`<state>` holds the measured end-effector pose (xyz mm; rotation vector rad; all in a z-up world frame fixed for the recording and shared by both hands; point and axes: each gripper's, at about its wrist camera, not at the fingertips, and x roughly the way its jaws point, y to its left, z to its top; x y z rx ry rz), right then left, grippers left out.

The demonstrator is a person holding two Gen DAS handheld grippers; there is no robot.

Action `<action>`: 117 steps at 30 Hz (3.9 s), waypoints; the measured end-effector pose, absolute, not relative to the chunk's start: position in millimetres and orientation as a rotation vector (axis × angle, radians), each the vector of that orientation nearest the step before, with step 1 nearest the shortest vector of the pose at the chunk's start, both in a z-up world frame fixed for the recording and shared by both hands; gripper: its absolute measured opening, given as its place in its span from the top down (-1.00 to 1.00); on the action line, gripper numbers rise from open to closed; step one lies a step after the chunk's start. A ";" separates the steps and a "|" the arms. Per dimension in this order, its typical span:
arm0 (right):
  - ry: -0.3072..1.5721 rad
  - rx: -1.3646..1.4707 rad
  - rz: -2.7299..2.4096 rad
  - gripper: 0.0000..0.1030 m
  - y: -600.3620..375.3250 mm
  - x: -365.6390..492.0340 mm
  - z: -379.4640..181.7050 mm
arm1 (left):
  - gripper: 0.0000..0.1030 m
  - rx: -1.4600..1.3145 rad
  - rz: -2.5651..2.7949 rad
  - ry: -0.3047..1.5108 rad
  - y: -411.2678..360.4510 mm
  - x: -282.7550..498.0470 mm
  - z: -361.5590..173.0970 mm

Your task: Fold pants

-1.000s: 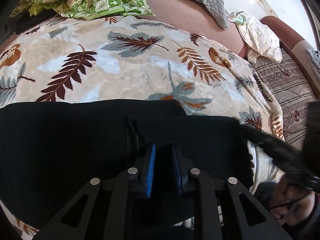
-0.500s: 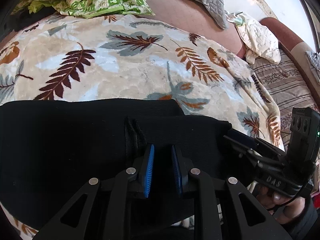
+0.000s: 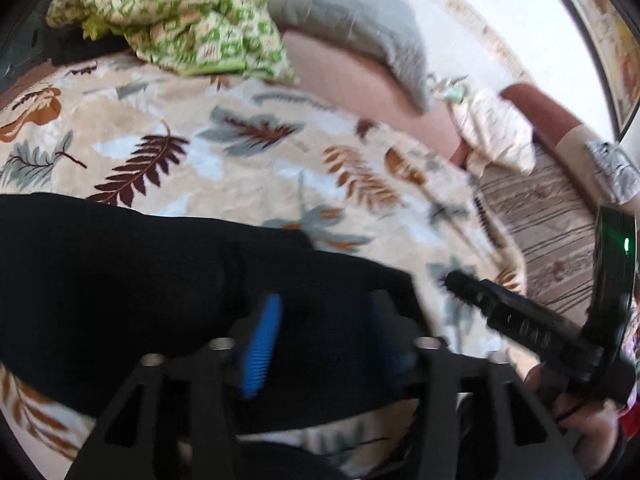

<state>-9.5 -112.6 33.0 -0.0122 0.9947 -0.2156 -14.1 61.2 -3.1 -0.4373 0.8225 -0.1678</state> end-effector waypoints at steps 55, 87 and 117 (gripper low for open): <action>0.851 -0.063 -0.226 -0.59 -113.9 -34.2 78.5 | -0.04 -0.588 -0.065 0.748 106.7 -63.1 -7.2; 0.992 0.170 -0.164 -0.60 -213.5 -51.5 -4.2 | -0.46 -1.329 -0.014 0.416 297.0 -199.8 -123.4; 0.984 0.314 -0.130 -0.60 -233.2 -55.1 -7.5 | 0.85 -0.409 -0.160 0.456 104.8 -208.9 25.8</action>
